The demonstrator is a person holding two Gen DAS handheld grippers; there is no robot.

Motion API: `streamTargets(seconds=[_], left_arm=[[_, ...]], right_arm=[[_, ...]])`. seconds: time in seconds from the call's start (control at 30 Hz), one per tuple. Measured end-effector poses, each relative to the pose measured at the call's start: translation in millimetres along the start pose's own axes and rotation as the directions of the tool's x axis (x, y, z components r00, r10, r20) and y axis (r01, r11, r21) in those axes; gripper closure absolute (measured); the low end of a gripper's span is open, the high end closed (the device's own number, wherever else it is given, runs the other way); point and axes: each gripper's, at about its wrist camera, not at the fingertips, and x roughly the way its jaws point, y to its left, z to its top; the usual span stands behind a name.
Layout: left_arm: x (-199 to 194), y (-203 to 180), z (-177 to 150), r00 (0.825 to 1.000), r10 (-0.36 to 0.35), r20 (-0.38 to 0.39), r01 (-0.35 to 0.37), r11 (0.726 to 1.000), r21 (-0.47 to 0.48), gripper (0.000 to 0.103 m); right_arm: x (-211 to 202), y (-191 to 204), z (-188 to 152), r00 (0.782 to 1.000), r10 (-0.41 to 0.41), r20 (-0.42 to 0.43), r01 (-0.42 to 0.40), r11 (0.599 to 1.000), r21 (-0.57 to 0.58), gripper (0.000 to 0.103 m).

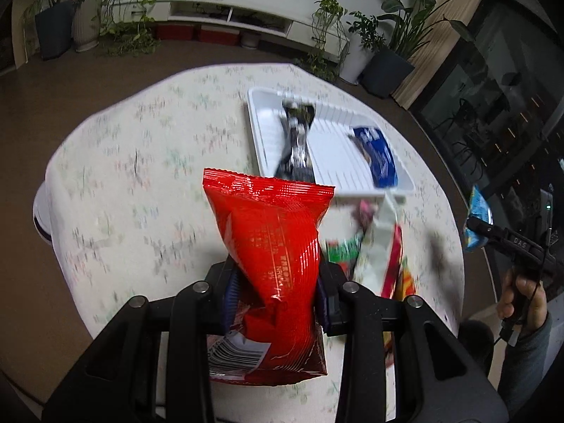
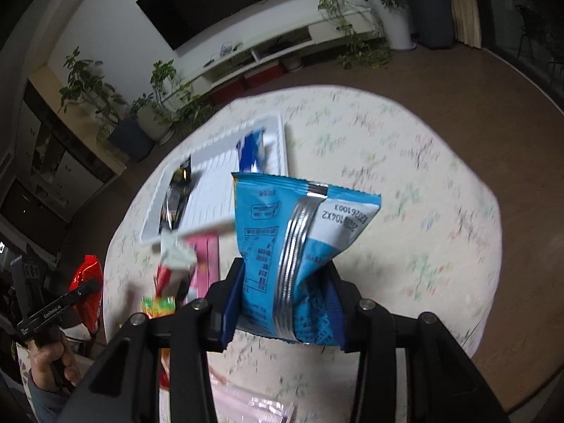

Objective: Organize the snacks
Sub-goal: 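Place the red bag in the tray with the left tool while the right tool places the light-blue packet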

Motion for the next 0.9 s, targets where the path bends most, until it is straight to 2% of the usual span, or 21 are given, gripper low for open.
streamTargets(seconds=[0.13,0.27,0.33,0.47,0.67,0.9], left_arm=[[7,-8,52,1.000,-0.006,0.022,0.005,1.000,0.023,0.071],[26,-21,102,0.999,0.009,0.031,-0.011,0.999,0.049,0.071],[45,-25,125,1.000,0.015,0.024,-0.016,0.999,0.047,0.071],[85,-27,155,0.999,0.036,-0.003,-0.036,0.999,0.040,0.071],[142,-25,166,0.996,0.060,-0.068,-0.058,0.997,0.043,0.071],[182,-28,156,0.993,0.056,-0.100,-0.051,0.998,0.046,0.071]], right_arm=[[-4,20,37,0.998,0.032,0.057,-0.028,0.998,-0.061,0.058],[5,62,73,0.993,0.075,0.086,-0.059,0.982,-0.180,0.058],[20,81,87,0.994,0.079,0.073,-0.061,0.973,-0.221,0.058],[70,109,106,0.998,0.065,-0.009,-0.065,0.958,-0.279,0.058],[135,123,111,0.993,-0.002,-0.116,-0.035,0.948,-0.315,0.058],[180,117,108,0.985,-0.057,-0.165,0.001,0.946,-0.323,0.058]])
